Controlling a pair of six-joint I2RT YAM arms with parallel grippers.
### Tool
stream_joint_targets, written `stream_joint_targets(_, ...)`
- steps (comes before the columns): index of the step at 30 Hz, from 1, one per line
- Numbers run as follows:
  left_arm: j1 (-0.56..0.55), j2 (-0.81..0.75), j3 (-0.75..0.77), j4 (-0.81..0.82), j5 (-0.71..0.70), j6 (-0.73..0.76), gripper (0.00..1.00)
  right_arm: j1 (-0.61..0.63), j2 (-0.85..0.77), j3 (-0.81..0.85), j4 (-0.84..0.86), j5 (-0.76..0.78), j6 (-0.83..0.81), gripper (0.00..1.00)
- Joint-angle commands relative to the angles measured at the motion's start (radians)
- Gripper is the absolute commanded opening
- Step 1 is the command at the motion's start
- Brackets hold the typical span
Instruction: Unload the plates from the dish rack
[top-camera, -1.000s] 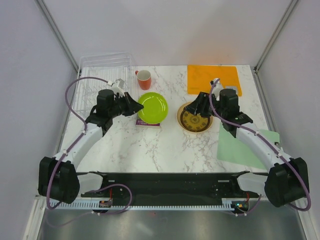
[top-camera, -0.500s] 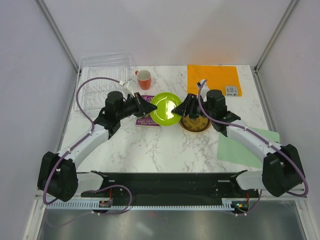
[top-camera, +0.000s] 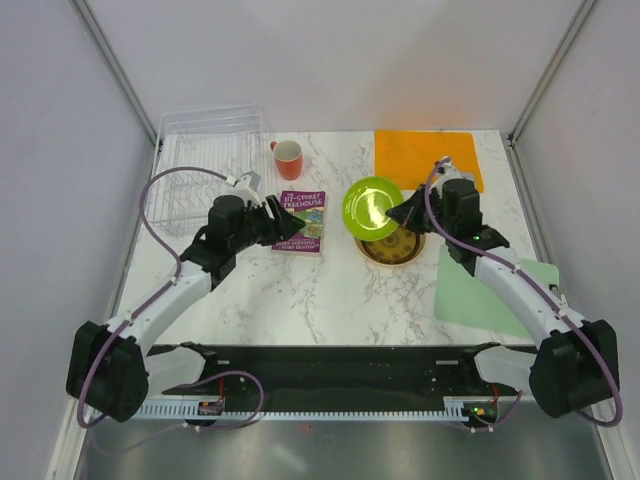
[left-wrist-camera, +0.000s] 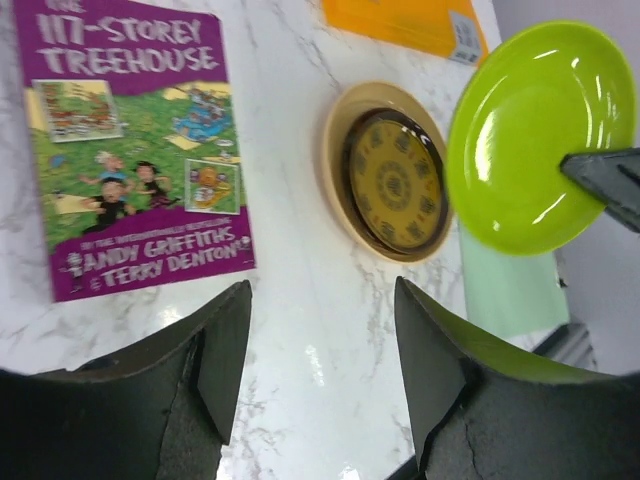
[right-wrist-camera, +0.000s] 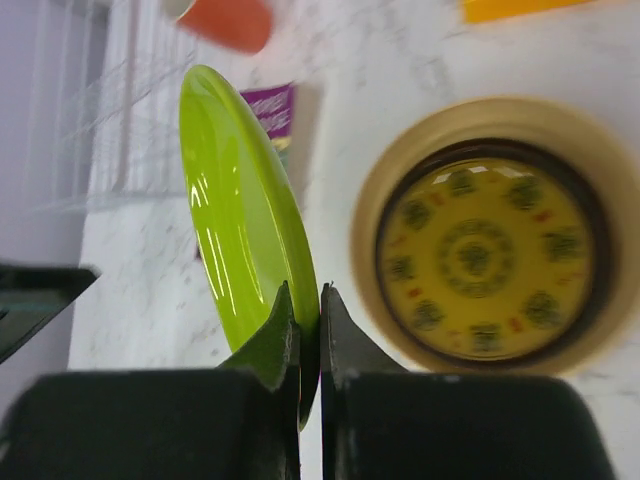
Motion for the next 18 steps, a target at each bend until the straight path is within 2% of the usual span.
stream_joint_targets(1,-0.001,-0.168,-0.060,-0.093,-0.194,0.103,0.66,-0.194,-0.029,-0.046,-0.091,0.030,-0.051,0.00)
stream_joint_targets(5,-0.001,-0.274,-0.091,-0.116,-0.241,0.116,0.66,-0.276,0.042,-0.062,-0.095,-0.042,-0.072,0.00)
stream_joint_targets(9,-0.001,-0.332,-0.085,-0.165,-0.245,0.134,0.66,-0.299,0.112,-0.071,-0.082,-0.079,-0.065,0.00)
stream_joint_targets(18,-0.001,-0.397,-0.094,-0.234,-0.297,0.174,0.68,-0.334,0.238,-0.128,0.064,-0.200,-0.045,0.03)
